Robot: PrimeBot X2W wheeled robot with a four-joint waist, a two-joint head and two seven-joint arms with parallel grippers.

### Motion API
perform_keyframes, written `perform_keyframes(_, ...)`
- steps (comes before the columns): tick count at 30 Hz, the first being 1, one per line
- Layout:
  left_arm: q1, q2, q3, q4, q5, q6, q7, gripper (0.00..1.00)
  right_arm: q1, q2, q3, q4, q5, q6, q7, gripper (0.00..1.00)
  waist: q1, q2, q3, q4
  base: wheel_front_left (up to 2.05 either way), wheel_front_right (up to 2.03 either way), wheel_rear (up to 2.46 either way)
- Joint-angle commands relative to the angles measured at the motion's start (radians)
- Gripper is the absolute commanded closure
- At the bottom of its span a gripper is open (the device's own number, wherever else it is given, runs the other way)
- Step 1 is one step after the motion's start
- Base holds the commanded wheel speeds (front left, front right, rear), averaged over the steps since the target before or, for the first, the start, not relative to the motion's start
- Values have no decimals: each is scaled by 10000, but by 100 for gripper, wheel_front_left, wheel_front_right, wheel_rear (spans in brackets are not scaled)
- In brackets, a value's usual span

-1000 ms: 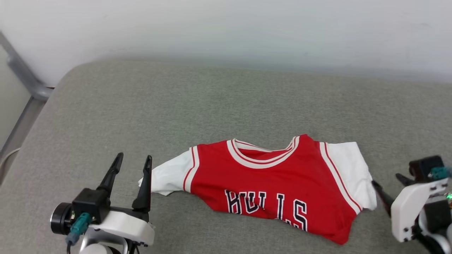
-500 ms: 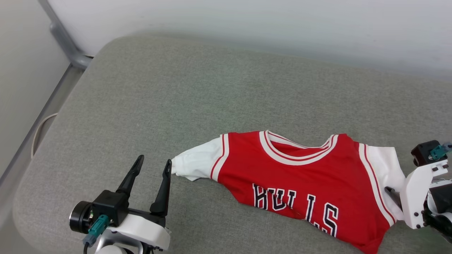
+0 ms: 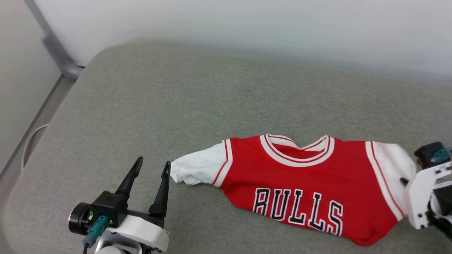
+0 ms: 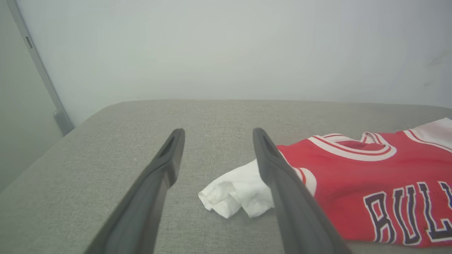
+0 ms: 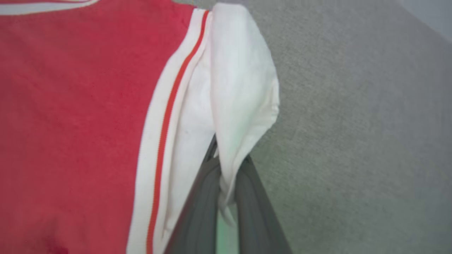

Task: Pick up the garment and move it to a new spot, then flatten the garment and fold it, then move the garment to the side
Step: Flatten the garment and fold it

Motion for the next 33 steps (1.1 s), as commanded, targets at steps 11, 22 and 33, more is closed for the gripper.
perform_keyframes(11,-30,-70,54,-85,91,-138,-27,0,441,-490,-2556,-285,-2072,-18,85,100,0,-1,163,-811,0,0,0)
perform_keyframes(22,-440,-150,-64,278,144,-287,-27,0,187,763,-4482,890,-3756,-16,-417,0,0,-1,408,-860,0,0,0)
perform_keyframes(33,-36,-216,271,277,10,-222,-27,0,257,2032,-4480,-837,-3299,-16,-2695,0,0,-1,-400,-1574,0,0,0)
